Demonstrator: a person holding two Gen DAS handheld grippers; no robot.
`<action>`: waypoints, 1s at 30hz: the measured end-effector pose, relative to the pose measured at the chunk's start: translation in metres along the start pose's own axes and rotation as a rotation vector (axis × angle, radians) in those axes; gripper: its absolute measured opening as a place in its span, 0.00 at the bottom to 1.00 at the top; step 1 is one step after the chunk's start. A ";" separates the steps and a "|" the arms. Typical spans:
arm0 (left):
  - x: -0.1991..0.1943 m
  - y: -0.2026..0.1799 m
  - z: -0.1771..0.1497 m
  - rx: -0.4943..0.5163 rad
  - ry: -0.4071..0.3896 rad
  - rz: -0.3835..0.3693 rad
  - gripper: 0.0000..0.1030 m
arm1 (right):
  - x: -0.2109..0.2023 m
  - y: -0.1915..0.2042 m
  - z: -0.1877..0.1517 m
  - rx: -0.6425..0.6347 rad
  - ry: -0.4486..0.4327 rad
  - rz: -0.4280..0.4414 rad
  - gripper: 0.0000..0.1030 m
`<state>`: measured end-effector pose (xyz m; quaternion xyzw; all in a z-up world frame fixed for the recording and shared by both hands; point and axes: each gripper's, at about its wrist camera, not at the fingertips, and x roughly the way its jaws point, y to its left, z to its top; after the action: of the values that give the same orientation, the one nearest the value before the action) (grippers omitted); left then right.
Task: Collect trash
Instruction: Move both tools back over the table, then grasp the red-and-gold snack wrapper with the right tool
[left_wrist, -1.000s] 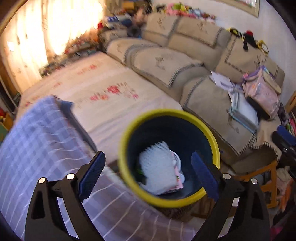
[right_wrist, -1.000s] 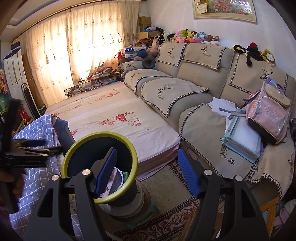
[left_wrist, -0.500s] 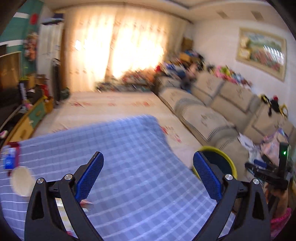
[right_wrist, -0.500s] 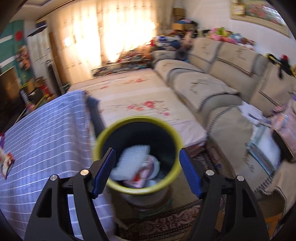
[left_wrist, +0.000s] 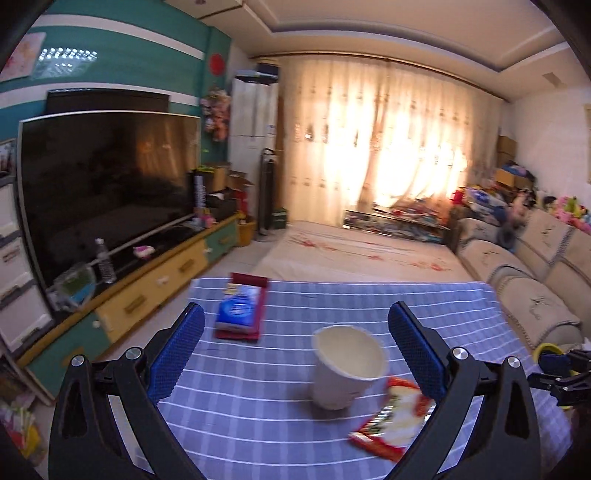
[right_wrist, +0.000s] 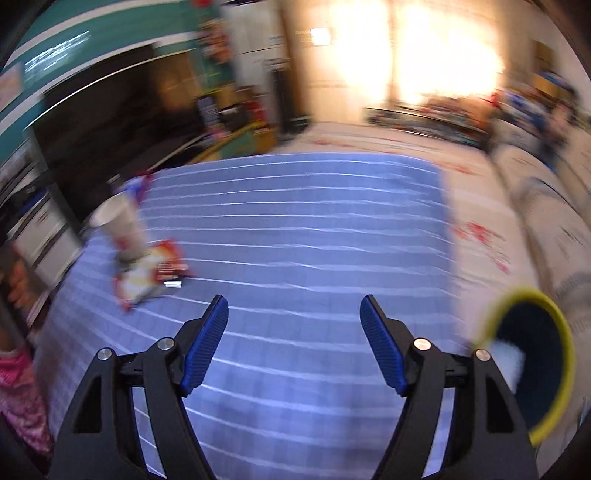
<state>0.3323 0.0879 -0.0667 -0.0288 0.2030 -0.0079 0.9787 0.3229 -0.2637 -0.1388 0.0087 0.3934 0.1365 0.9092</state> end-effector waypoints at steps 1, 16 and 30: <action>0.000 0.007 -0.003 -0.009 -0.001 0.022 0.95 | 0.009 0.015 0.004 -0.039 0.006 0.029 0.69; 0.016 0.028 -0.019 -0.117 0.032 -0.005 0.95 | 0.121 0.110 0.032 -0.351 0.172 0.194 0.85; 0.023 0.020 -0.024 -0.102 0.053 -0.002 0.95 | 0.127 0.109 0.026 -0.311 0.207 0.204 0.22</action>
<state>0.3438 0.1059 -0.0991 -0.0786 0.2291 0.0005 0.9702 0.3978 -0.1236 -0.1977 -0.1060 0.4559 0.2868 0.8358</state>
